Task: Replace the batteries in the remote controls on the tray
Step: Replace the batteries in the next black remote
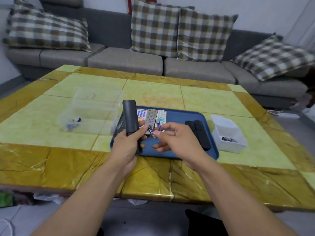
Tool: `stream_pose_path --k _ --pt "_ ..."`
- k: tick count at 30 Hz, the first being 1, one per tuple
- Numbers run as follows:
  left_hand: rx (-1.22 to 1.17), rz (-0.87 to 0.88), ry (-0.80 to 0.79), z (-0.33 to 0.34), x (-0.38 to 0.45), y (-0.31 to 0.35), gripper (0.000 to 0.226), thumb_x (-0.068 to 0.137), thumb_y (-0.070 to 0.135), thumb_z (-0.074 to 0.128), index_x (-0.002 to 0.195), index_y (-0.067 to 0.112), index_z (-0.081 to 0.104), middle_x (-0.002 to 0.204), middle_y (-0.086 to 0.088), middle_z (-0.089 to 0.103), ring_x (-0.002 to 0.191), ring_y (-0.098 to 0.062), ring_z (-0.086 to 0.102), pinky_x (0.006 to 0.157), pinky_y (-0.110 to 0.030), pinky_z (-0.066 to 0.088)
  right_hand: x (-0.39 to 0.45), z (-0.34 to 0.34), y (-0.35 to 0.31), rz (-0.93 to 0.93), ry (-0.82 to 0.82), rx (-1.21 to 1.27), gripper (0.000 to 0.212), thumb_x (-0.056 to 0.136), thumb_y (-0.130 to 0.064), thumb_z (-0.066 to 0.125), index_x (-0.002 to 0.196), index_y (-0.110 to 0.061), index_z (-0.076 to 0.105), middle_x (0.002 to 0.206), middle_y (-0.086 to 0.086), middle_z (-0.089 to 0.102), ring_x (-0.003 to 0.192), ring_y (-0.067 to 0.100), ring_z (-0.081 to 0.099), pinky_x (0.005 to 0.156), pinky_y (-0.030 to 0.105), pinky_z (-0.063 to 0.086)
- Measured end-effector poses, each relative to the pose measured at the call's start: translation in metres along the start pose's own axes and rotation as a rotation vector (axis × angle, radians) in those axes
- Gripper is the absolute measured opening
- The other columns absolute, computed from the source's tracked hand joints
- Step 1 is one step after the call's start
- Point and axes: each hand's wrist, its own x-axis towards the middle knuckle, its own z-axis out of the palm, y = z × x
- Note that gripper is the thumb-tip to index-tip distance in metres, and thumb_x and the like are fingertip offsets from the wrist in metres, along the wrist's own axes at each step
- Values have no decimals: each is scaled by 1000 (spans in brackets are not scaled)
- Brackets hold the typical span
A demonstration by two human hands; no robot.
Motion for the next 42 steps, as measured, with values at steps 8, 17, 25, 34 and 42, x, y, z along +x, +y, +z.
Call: stream_pose_path --k 8,17,25,34,42 --pt "-83 -106 5 14 13 -9 11 88 10 75 97 14 70 66 5 64 54 -5 53 42 -16 38 10 -18 14 75 -2 156 11 103 -5 48 107 -12 56 84 16 69 65 25 68 63 29 58" --pt "-10 -105 -9 19 19 -23 16 87 11 75 102 14 71 79 -1 64 60 -7 53 45 -17 40 19 -15 21 207 -13 177 22 95 -30 66 96 -9 57 86 7 68 52 10 45 46 21 33" --pt "-96 -180 -43 12 15 -14 48 103 47 46 115 7 69 85 -4 74 67 -16 62 51 -25 45 10 -18 15 145 5 25 16 93 -22 70 103 -10 72 74 -3 67 40 3 34 41 15 24" --pt "-106 -237 -102 13 10 -14 52 104 46 45 114 0 66 98 -18 70 79 -28 70 68 -35 59 2 -5 21 -172 3 -518 12 82 -25 80 91 -32 77 106 -18 71 97 -2 63 82 24 49" --pt "-114 -314 -154 19 1 -14 51 103 47 47 121 2 65 96 -13 72 92 -25 69 85 -37 55 0 0 21 -269 64 -598 23 81 -23 81 99 -34 71 84 -15 71 74 -5 60 66 16 44"
